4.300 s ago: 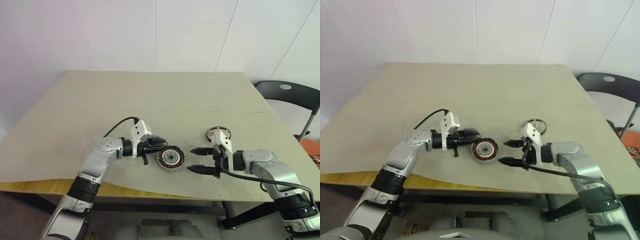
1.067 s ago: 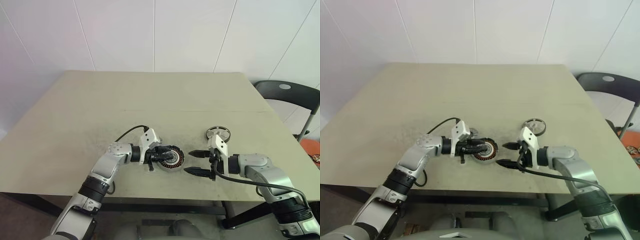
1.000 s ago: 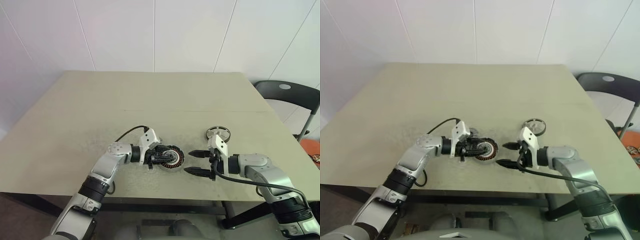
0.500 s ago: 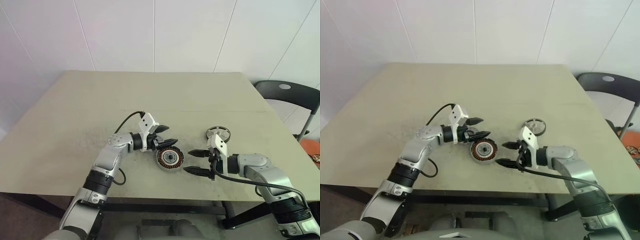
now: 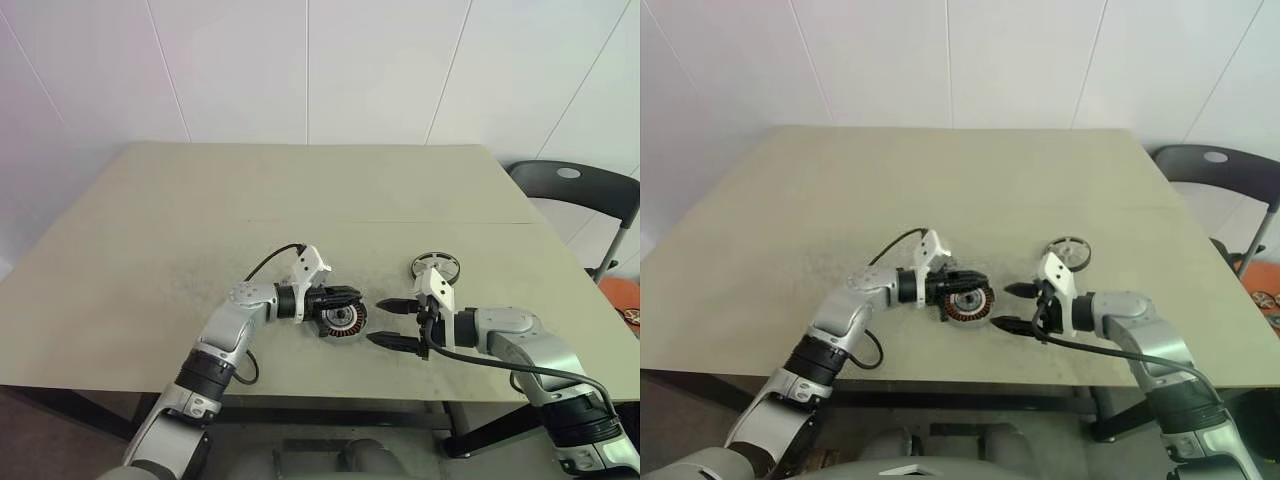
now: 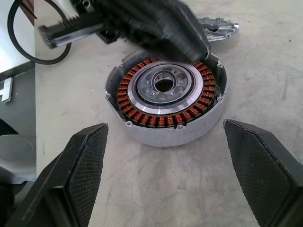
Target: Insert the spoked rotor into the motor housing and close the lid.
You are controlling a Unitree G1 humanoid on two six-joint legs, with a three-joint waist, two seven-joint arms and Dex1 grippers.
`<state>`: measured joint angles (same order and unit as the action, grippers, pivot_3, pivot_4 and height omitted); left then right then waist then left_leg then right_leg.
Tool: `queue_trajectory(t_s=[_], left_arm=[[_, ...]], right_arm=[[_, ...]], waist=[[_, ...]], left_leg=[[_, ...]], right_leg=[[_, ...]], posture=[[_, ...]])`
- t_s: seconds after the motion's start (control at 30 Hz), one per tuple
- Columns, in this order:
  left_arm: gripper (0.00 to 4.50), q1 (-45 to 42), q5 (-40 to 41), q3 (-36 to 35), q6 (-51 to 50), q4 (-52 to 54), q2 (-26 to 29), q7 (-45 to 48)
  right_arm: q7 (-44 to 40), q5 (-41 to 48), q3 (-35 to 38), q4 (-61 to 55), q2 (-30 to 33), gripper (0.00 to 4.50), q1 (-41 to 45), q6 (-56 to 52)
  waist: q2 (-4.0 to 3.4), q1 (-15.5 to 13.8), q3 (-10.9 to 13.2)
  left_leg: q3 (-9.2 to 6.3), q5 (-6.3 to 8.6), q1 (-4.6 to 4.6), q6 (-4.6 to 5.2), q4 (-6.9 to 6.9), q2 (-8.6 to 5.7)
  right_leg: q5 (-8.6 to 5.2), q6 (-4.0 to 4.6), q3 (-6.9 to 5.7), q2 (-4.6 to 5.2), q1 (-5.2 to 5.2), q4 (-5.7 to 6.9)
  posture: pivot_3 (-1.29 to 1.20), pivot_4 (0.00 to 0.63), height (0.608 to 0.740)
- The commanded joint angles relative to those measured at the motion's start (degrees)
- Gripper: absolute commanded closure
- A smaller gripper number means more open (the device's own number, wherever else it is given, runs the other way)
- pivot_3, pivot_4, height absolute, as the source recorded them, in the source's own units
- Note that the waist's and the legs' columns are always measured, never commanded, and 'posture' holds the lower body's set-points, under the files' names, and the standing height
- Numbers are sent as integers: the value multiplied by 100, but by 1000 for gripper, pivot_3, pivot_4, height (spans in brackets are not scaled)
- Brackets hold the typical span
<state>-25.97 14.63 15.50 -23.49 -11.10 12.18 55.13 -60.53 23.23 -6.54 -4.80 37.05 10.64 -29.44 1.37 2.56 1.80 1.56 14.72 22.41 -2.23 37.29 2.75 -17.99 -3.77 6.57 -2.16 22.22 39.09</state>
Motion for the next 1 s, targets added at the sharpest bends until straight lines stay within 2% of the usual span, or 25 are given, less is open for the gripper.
queue_trajectory(t_s=[0.03, 0.43, 0.8, 1.0], left_arm=[[3601, -36, -13, 63, -108, 186, 36, 1], [3601, 118, -360, 240, -270, 197, 339, -202], [3601, 340, -279, 318, -735, 570, 798, 102], [3601, 225, -416, 304, -495, 295, 570, -164]], right_arm=[[24, 22, 66, -189, -36, 413, 137, 92], [33, 2, 84, -145, -21, 413, 166, 134], [20, -40, 81, -97, -10, 413, 198, 172], [17, -47, 66, -78, -11, 413, 212, 190]], waist=[[0, -2, 0], [0, -1, 0], [-1, -2, -2], [-2, -3, -3]], left_leg=[[0, 0, 0, 0, 0, 0], [0, 0, 0, 0, 0, 0], [0, 0, -4, 0, 0, 1], [-1, 0, -6, 0, 0, 1]], right_leg=[[0, 0, 0, 0, 0, 0], [0, 0, 0, 0, 0, 0], [0, 1, 0, 0, -3, 2], [-1, 1, 0, 0, -5, 2]], posture=[[0, 0, 740], [0, 0, 740], [0, 0, 740], [0, 0, 740]])
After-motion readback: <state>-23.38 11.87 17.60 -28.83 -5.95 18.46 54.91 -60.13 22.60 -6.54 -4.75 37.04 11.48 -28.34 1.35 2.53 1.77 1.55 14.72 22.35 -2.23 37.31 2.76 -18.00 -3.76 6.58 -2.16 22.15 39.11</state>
